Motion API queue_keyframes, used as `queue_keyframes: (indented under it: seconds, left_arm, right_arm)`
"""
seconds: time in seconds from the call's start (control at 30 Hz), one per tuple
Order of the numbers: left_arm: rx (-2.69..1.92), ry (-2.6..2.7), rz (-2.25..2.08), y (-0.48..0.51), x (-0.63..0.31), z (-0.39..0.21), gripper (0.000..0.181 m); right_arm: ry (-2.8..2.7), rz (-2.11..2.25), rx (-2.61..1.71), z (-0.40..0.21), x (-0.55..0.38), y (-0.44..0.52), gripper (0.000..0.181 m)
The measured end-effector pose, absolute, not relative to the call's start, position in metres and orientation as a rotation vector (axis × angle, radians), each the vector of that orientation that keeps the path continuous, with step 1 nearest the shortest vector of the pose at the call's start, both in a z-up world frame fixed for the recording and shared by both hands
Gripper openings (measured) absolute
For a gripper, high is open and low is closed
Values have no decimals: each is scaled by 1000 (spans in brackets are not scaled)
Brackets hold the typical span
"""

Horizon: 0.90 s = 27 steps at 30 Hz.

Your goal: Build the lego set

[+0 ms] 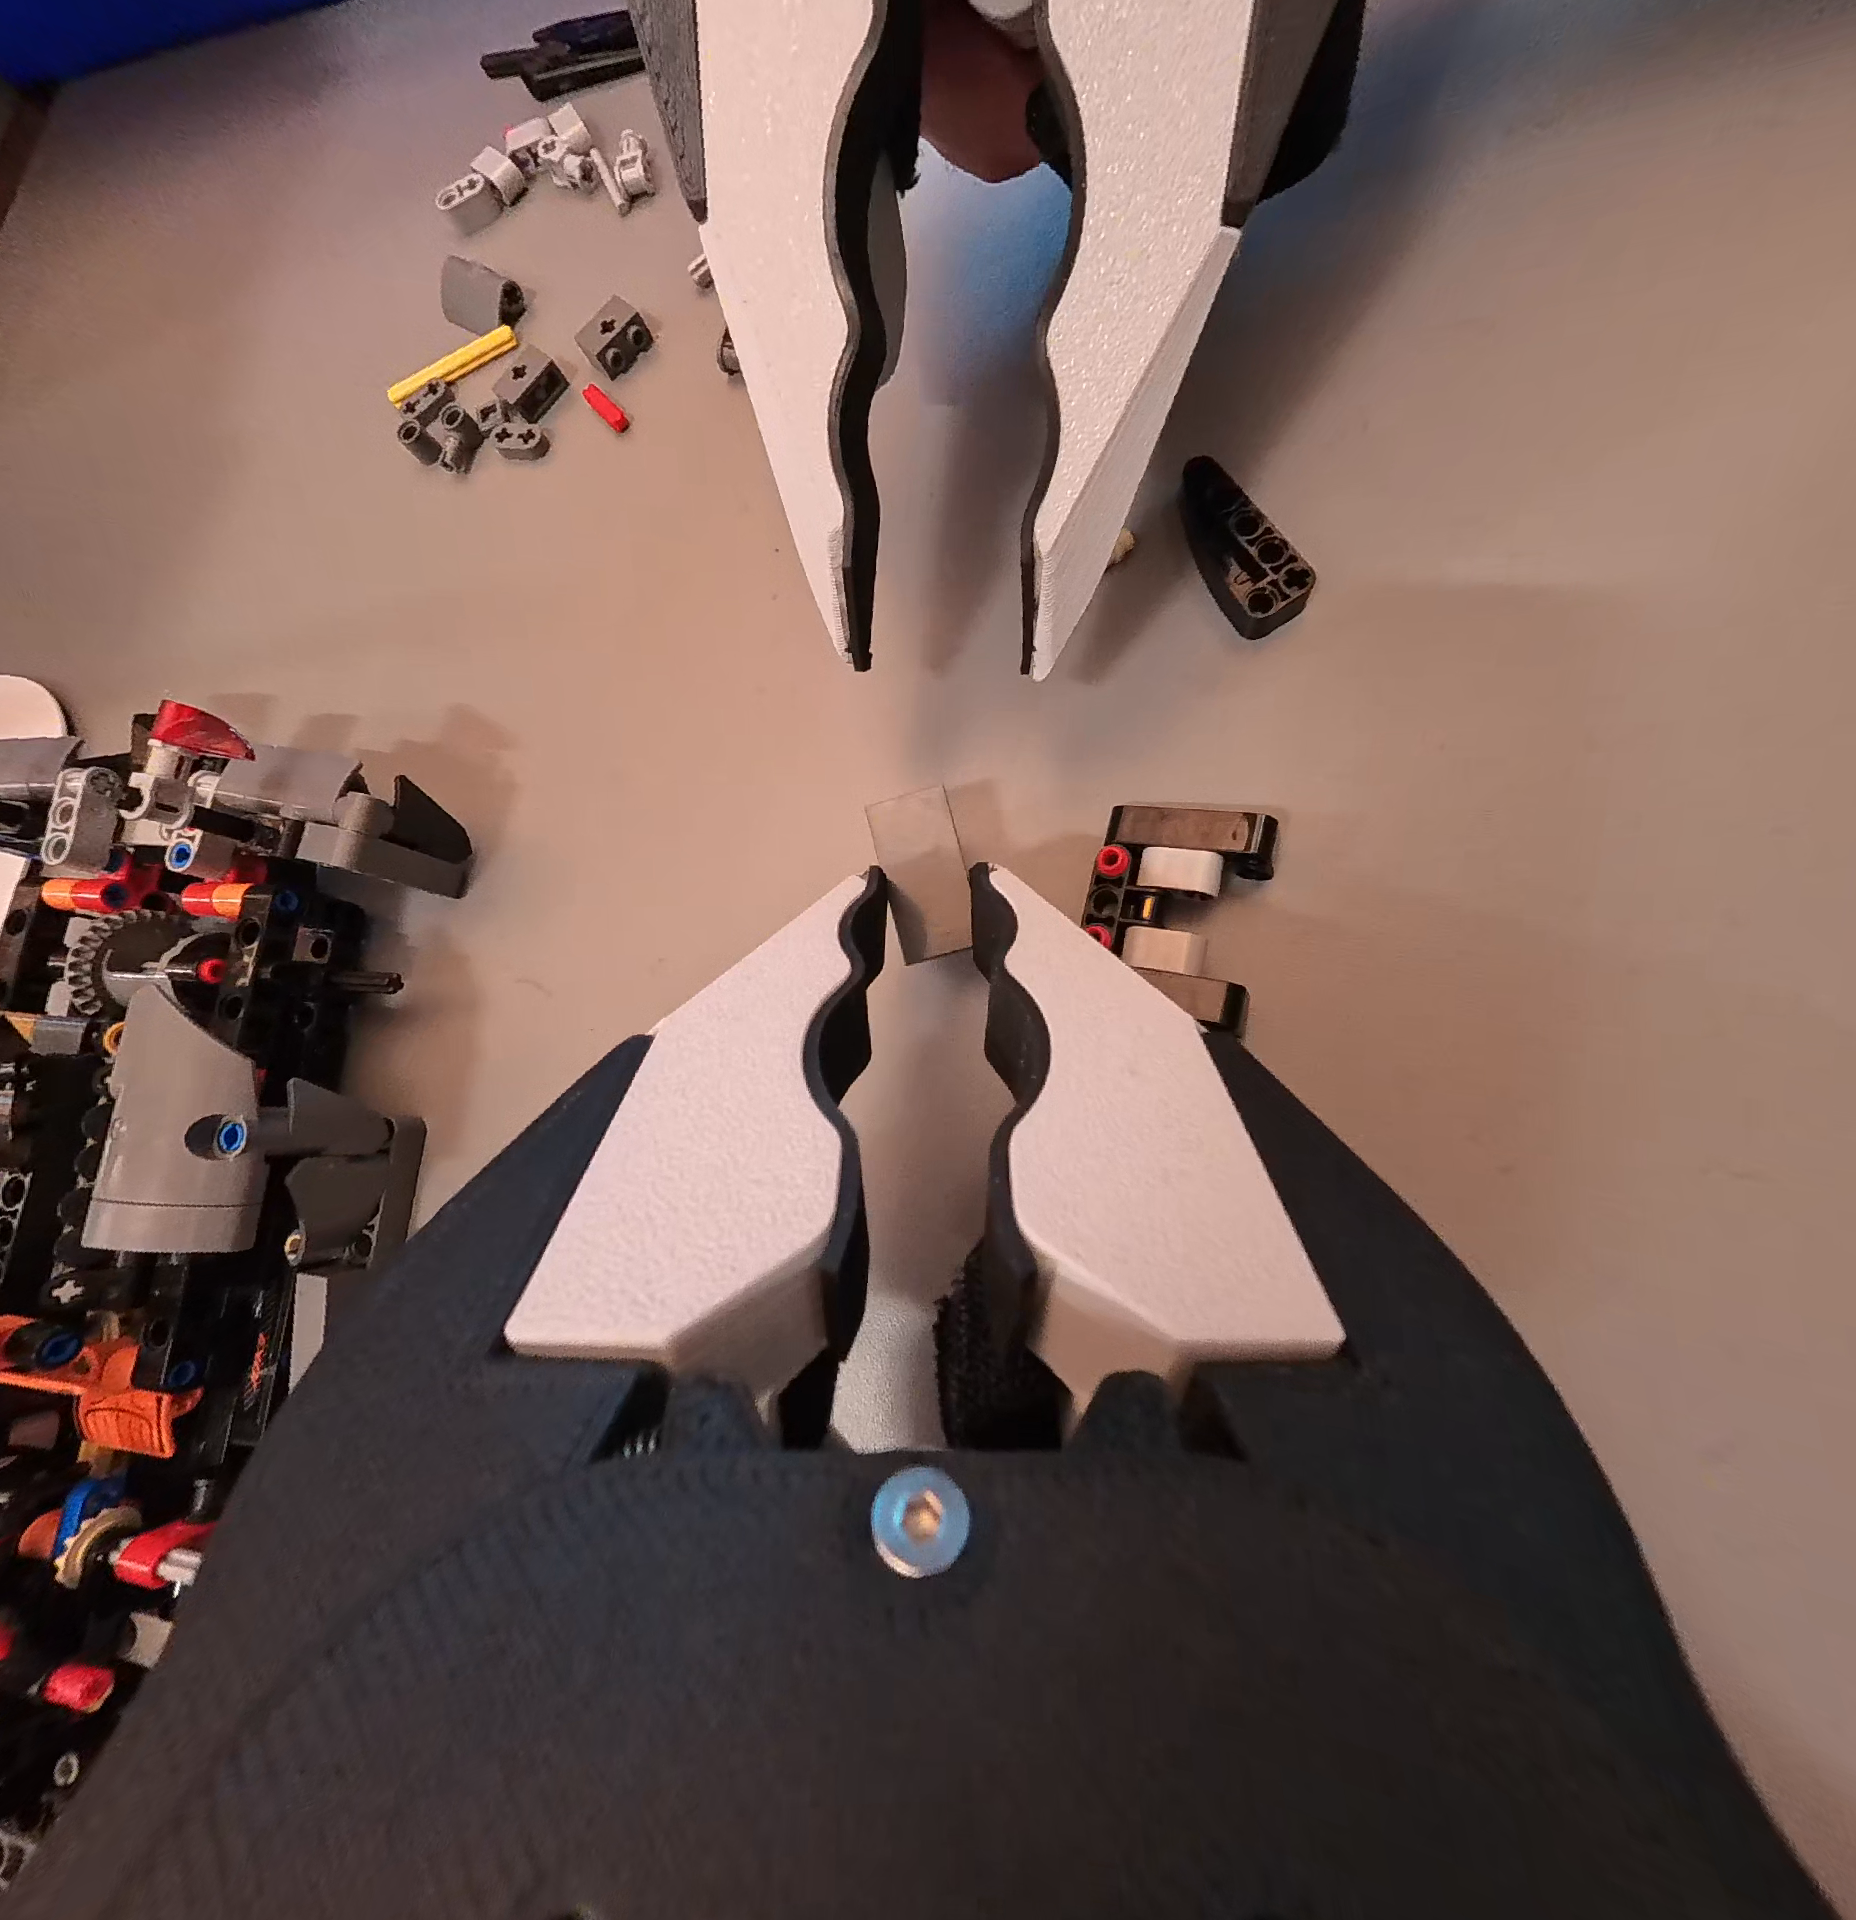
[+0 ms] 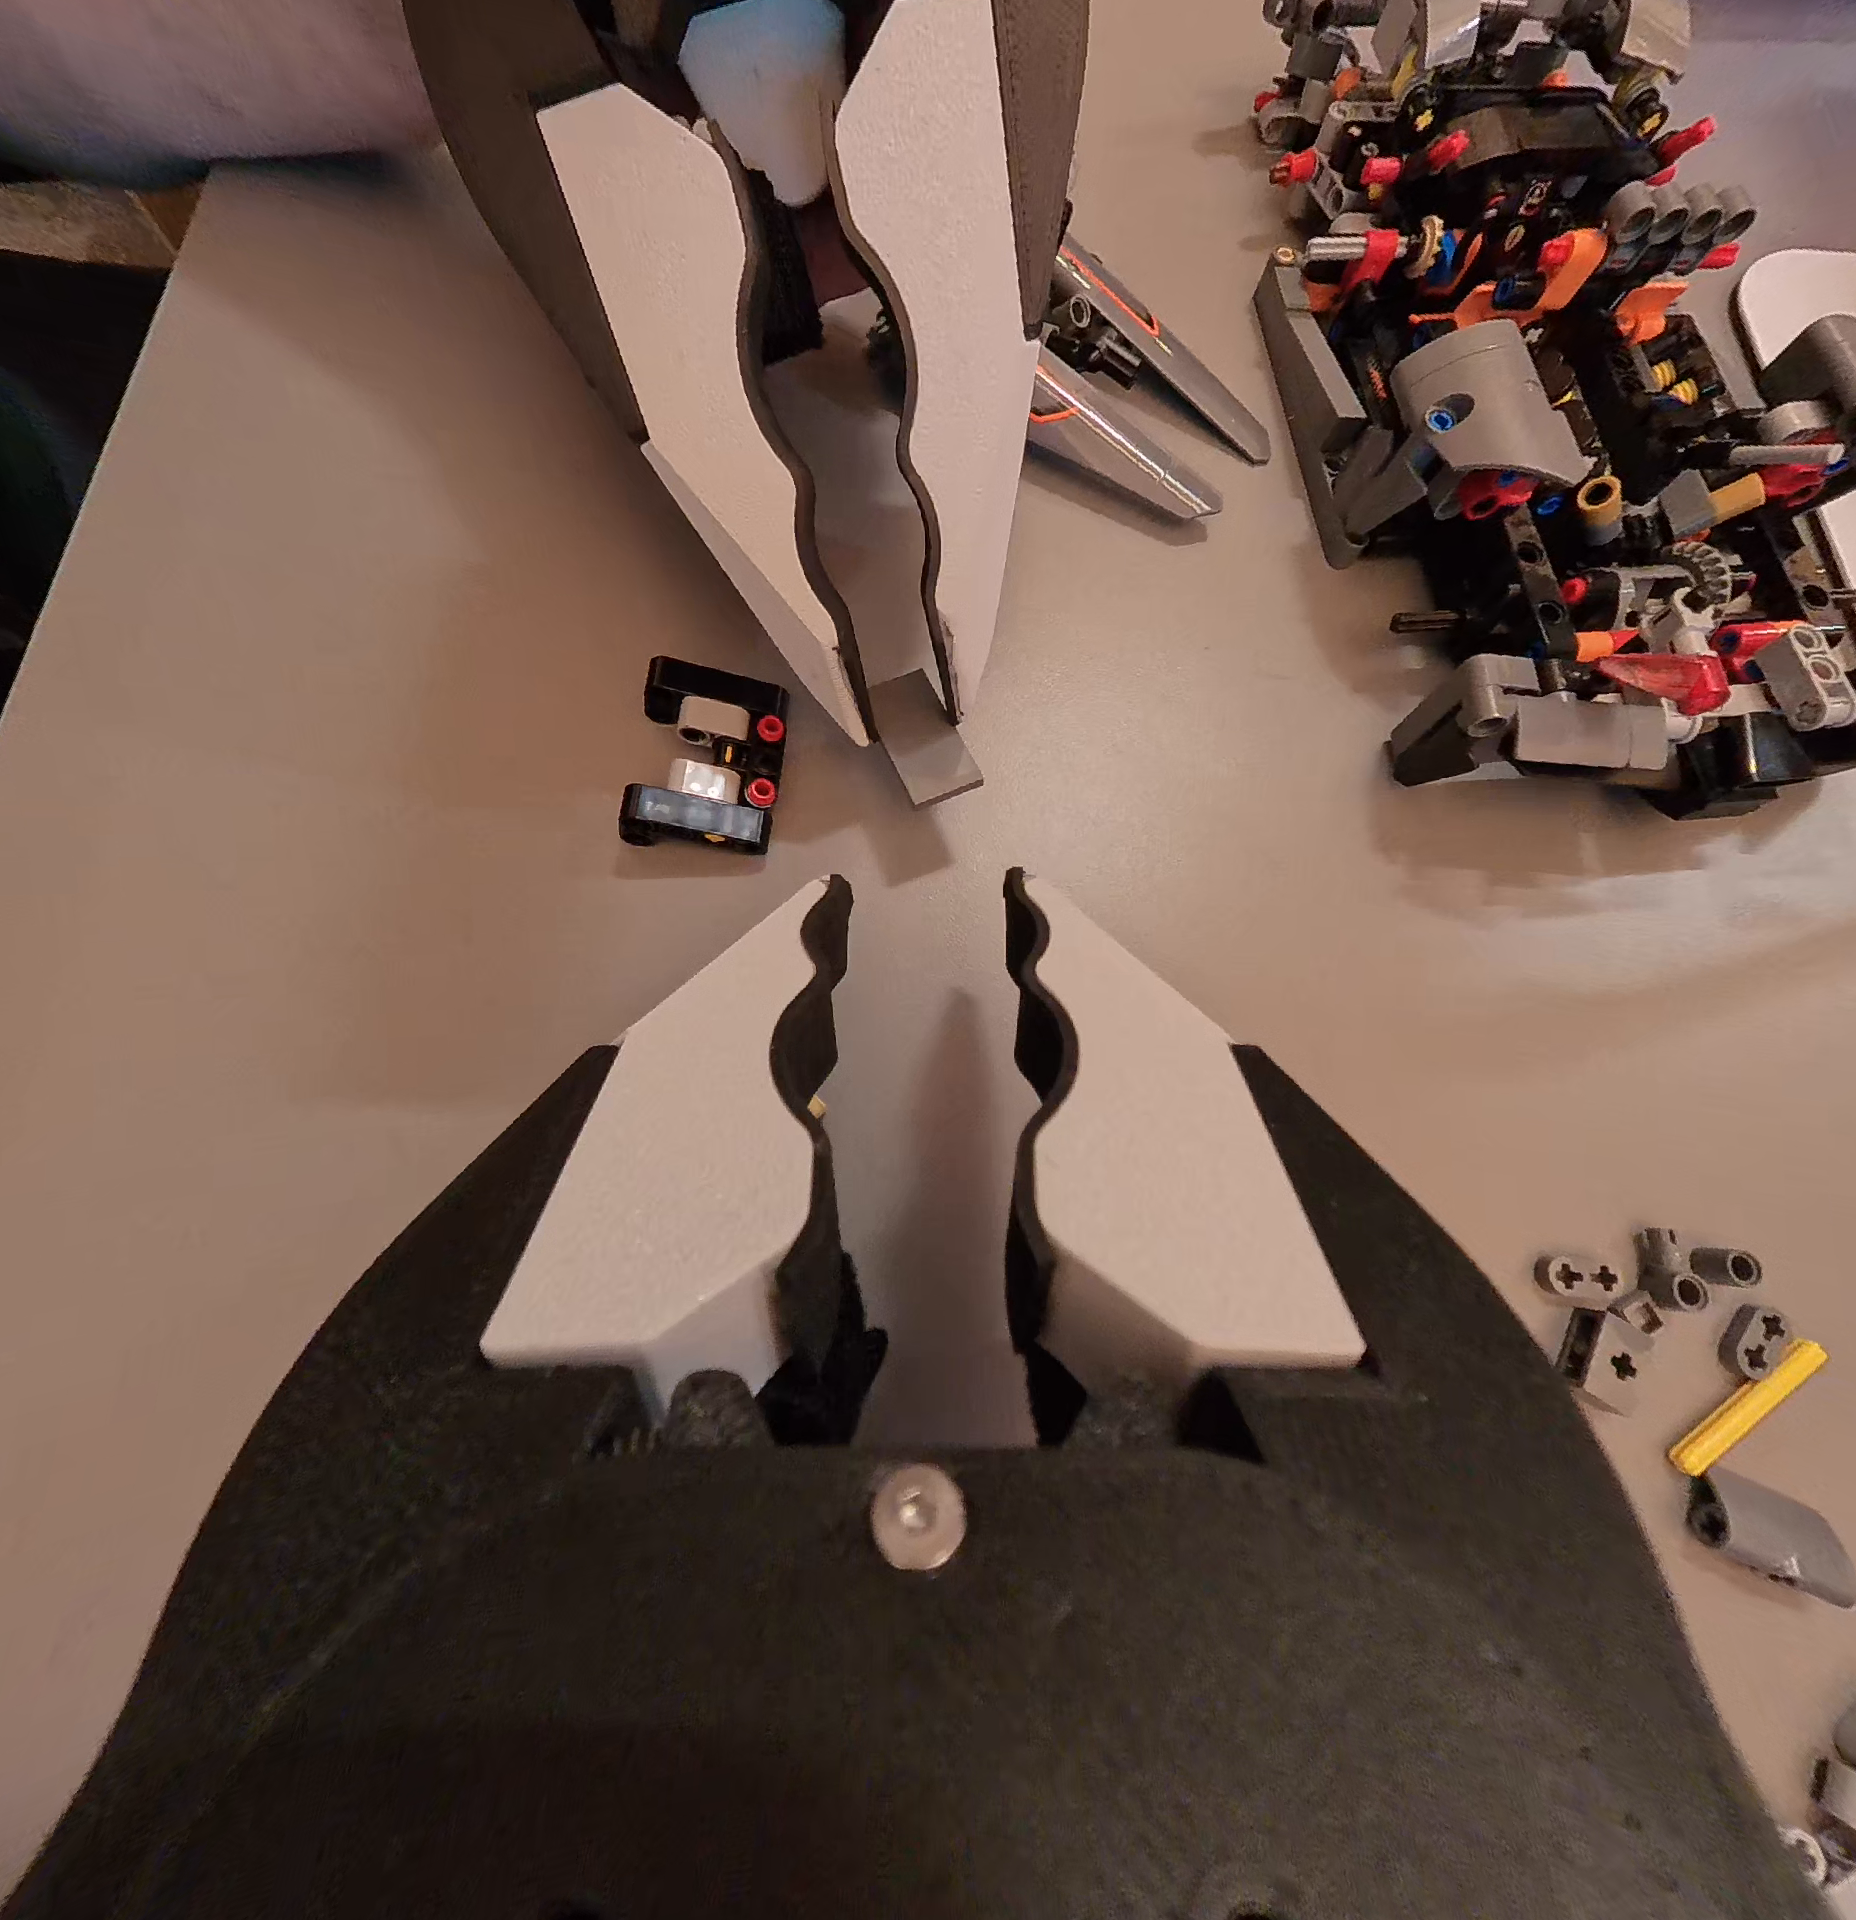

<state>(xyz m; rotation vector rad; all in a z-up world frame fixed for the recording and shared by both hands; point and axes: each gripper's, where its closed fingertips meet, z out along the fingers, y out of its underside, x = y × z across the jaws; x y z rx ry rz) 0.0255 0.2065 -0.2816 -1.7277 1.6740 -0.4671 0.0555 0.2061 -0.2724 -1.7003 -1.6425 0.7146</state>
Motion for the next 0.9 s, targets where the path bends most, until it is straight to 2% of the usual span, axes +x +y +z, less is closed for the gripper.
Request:
queue_keyframes:
  seconds: [0.3,0.9]
  left_arm:
    - [-1724,1604,-551,209,26,-270,14]
    - [-1533,1151,-1307,207,16,-183,14]
  right_arm:
    - [-1629,706,-1694,-269,57,208,29]
    - [-1604,690,-1682,-262,61,211,29]
